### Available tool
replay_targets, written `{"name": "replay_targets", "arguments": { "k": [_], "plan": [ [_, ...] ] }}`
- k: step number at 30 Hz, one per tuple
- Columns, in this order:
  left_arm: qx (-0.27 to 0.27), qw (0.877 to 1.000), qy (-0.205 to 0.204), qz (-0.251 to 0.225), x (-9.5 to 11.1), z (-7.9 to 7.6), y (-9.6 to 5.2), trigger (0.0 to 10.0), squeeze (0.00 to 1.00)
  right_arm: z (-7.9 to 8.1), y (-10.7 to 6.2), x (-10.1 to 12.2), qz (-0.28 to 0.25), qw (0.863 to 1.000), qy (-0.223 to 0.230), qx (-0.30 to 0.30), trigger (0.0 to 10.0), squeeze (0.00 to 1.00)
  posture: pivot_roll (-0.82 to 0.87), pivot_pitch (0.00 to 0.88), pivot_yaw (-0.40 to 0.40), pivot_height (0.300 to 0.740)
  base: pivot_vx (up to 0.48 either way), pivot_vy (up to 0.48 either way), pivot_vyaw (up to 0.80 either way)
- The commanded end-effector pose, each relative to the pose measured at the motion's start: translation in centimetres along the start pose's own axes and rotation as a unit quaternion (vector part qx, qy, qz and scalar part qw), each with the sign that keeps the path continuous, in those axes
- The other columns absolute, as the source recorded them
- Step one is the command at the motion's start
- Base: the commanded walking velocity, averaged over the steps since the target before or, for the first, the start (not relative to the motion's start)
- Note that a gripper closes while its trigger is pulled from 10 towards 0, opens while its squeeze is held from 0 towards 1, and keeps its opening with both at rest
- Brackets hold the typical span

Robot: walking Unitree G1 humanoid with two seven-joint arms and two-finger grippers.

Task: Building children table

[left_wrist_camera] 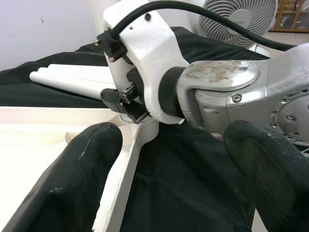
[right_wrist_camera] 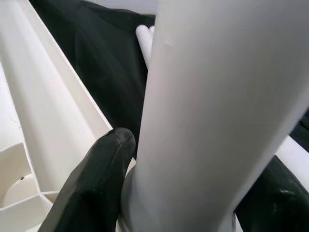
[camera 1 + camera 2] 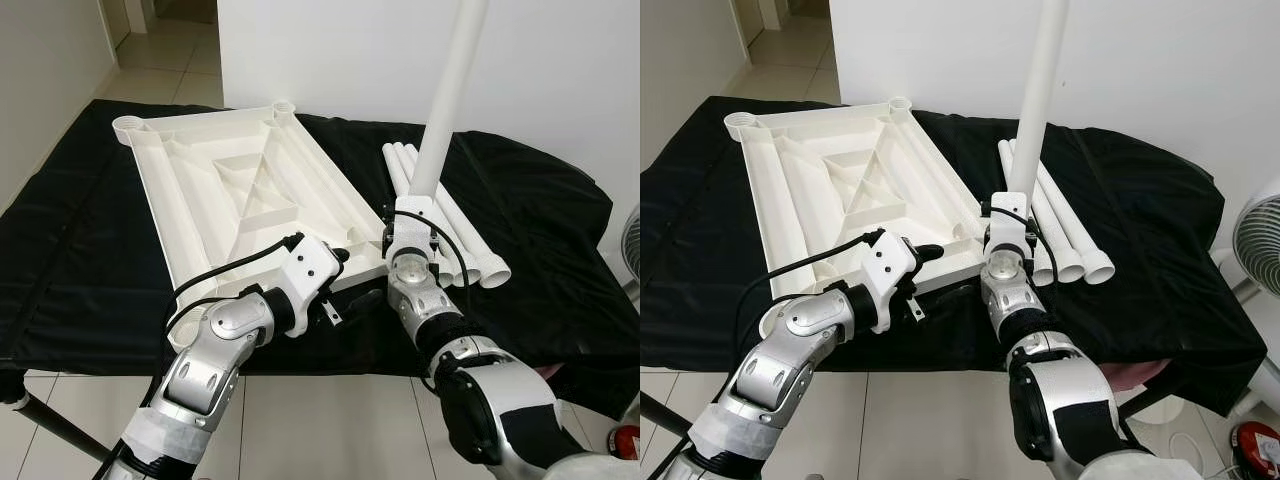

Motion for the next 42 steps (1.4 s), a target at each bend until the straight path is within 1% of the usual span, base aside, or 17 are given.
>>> {"name": "replay_targets", "arguments": {
  "k": [1, 3, 4, 5, 9, 11, 12, 19, 22, 28, 30, 31, 33, 35, 39, 40, 42],
  "plan": [
    [0.021, 1.000, -0.001, 0.006, -0.2, 0.4, 0.1, 10.0, 0.00, -0.6, -0.9, -2.7, 0.033, 0.998, 0.038, 0.021, 10.0, 0.00, -0.02, 0.000, -0.092, 0.740, 0.000, 0.000, 0.00],
    [0.021, 1.000, -0.001, 0.006, -0.2, 0.4, 0.1, 10.0, 0.00, -0.6, -0.9, -2.7, 0.033, 0.998, 0.038, 0.021, 10.0, 0.00, -0.02, 0.000, -0.092, 0.740, 0.000, 0.000, 0.00],
    [0.020, 1.000, 0.000, 0.006, -0.2, 0.4, 0.1, 10.0, 0.00, -1.1, -1.2, -3.2, 0.031, 0.997, 0.058, 0.028, 10.0, 0.00, -0.02, 0.000, -0.090, 0.740, 0.000, 0.000, 0.00],
    [0.020, 1.000, 0.000, 0.006, -0.2, 0.4, 0.1, 10.0, 0.00, -1.6, -1.5, -3.1, 0.010, 0.995, 0.092, 0.032, 10.0, 0.00, -0.02, 0.000, -0.088, 0.740, 0.000, 0.000, 0.00],
    [0.018, 1.000, 0.001, 0.005, -0.1, 0.5, 0.2, 10.0, 0.00, -2.5, -1.8, -3.6, 0.007, 0.997, 0.068, 0.033, 10.0, 0.00, -0.03, 0.000, -0.079, 0.740, 0.000, 0.000, 0.00],
    [0.015, 1.000, 0.001, 0.004, -0.1, 0.4, 0.3, 10.0, 0.00, -2.9, -1.8, -3.9, 0.013, 0.997, 0.073, 0.025, 10.0, 0.00, -0.03, 0.000, -0.078, 0.740, 0.000, 0.000, 0.00],
    [0.015, 1.000, 0.002, 0.004, -0.1, 0.4, 0.4, 10.0, 0.00, -3.1, -1.8, -4.2, 0.017, 0.998, 0.061, 0.023, 10.0, 0.00, -0.03, 0.000, -0.078, 0.740, 0.000, 0.000, 0.00],
    [0.015, 1.000, 0.002, 0.005, -0.1, 0.5, 0.3, 10.0, 0.00, -2.9, -1.9, -4.5, 0.026, 0.997, 0.058, 0.039, 10.0, 0.00, -0.02, 0.000, -0.077, 0.740, 0.000, 0.000, 0.00],
    [0.015, 1.000, 0.003, 0.005, -0.1, 0.5, 0.2, 10.0, 0.00, -2.6, -1.9, -5.0, 0.046, 0.997, 0.045, 0.046, 10.0, 0.00, -0.02, 0.000, -0.077, 0.740, 0.000, 0.000, 0.00],
    [0.016, 1.000, 0.005, 0.005, -0.1, 0.6, 0.1, 10.0, 0.00, -2.7, -1.8, -5.2, 0.058, 0.997, 0.045, 0.020, 10.0, 0.00, -0.02, 0.000, -0.077, 0.740, 0.000, 0.000, 0.00],
    [0.015, 1.000, 0.005, 0.005, -0.1, 0.5, 0.2, 10.0, 0.00, -2.9, -1.6, -5.0, 0.057, 0.997, 0.046, -0.011, 10.0, 0.00, -0.02, 0.000, -0.077, 0.740, 0.000, 0.000, 0.00],
    [0.015, 1.000, 0.005, 0.005, -0.1, 0.5, 0.2, 10.0, 0.00, -2.9, -1.6, -5.0, 0.057, 0.997, 0.046, -0.011, 10.0, 0.00, -0.02, 0.000, -0.077, 0.740, 0.000, 0.000, 0.00],
    [0.014, 1.000, 0.005, 0.004, -0.1, 0.5, 0.2, 10.0, 0.00, -3.3, -1.6, -4.6, 0.046, 0.997, 0.042, -0.054, 10.0, 0.00, -0.02, 0.000, -0.077, 0.740, 0.000, 0.000, 0.00],
    [0.014, 1.000, 0.005, 0.003, 0.0, 0.5, 0.2, 10.0, 0.00, -3.6, -1.6, -4.6, 0.045, 0.995, 0.045, -0.075, 10.0, 0.00, -0.02, 0.000, -0.077, 0.740, 0.000, 0.000, 0.00],
    [0.014, 1.000, 0.005, 0.003, 0.0, 0.4, 0.2, 10.0, 0.00, -3.8, -1.7, -4.7, 0.047, 0.993, 0.051, -0.091, 10.0, 0.00, -0.01, 0.000, -0.082, 0.740, 0.000, 0.000, 0.00],
    [0.014, 1.000, 0.004, 0.004, -0.1, 0.4, 0.2, 10.0, 0.00, -4.1, -1.8, -4.9, 0.049, 0.990, 0.067, -0.112, 10.0, 0.00, -0.01, 0.000, -0.083, 0.740, 0.000, 0.000, 0.00],
    [0.014, 1.000, 0.004, 0.004, -0.1, 0.4, 0.1, 10.0, 0.00, -4.3, -1.9, -5.0, 0.047, 0.989, 0.069, -0.124, 10.0, 0.00, -0.01, 0.000, -0.087, 0.740, 0.000, 0.000, 0.00]
  ]
}}
Point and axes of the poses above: a point about 5 cm out from each wrist's last joint towards the gripper, its own y axis pointing out of the wrist towards the gripper, its own x axis along the axis of the wrist's last joint, z = x × y, the point moved 3 cm from there along y, pointing out of the wrist towards the gripper, and after that the axes turned 11 degrees about y, right-handed, at the moved point
